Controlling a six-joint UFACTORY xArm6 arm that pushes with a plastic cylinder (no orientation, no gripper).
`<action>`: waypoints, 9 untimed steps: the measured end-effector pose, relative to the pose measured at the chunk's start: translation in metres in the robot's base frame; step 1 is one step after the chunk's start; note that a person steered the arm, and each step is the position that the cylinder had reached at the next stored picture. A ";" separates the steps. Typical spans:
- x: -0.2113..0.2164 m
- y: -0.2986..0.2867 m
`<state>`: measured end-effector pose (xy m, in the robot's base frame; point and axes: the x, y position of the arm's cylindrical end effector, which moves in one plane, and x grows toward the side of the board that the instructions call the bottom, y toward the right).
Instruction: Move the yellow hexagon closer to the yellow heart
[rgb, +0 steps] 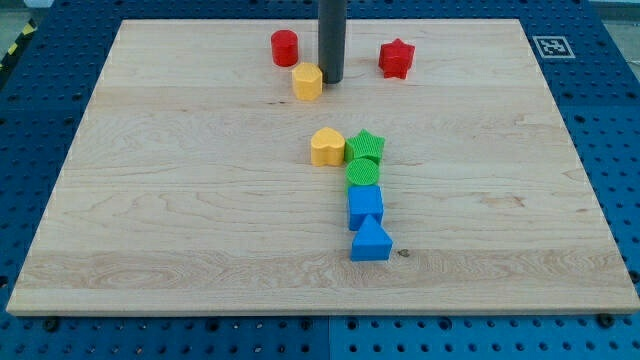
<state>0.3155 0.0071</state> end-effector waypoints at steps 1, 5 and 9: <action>-0.002 -0.001; 0.041 -0.032; 0.052 -0.089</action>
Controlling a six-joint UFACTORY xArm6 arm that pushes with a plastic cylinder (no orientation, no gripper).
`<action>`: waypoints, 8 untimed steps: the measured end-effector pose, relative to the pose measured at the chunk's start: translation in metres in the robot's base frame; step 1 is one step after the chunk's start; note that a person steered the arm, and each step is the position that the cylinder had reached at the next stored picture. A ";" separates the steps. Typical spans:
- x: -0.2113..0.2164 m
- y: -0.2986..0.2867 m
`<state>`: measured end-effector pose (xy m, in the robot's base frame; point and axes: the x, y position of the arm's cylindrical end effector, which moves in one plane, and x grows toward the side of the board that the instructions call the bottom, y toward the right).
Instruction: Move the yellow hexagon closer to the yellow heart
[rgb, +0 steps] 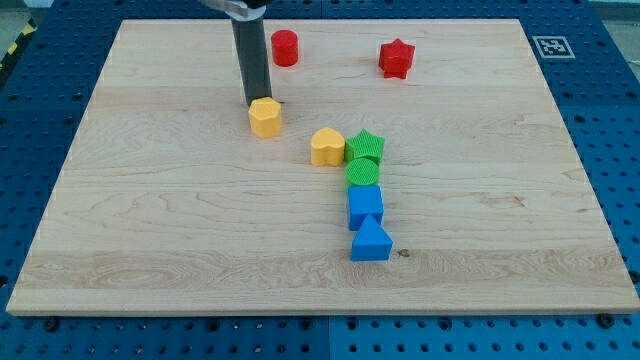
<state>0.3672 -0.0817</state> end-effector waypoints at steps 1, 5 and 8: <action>0.002 -0.001; 0.018 -0.018; 0.026 -0.055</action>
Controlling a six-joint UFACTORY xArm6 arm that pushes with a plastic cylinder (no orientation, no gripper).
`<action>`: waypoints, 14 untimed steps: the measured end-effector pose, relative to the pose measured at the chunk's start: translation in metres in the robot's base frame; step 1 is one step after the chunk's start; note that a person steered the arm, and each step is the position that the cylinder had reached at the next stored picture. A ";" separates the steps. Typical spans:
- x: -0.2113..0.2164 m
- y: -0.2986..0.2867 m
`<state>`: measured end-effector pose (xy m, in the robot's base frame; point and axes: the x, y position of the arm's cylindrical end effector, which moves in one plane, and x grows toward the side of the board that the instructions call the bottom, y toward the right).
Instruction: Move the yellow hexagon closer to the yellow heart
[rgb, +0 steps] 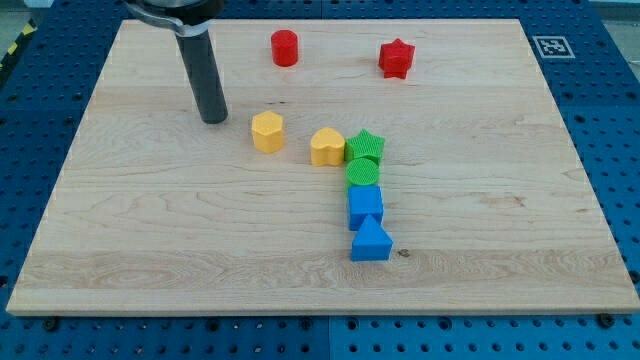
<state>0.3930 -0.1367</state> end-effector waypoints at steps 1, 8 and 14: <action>0.008 0.000; 0.022 0.060; -0.008 0.103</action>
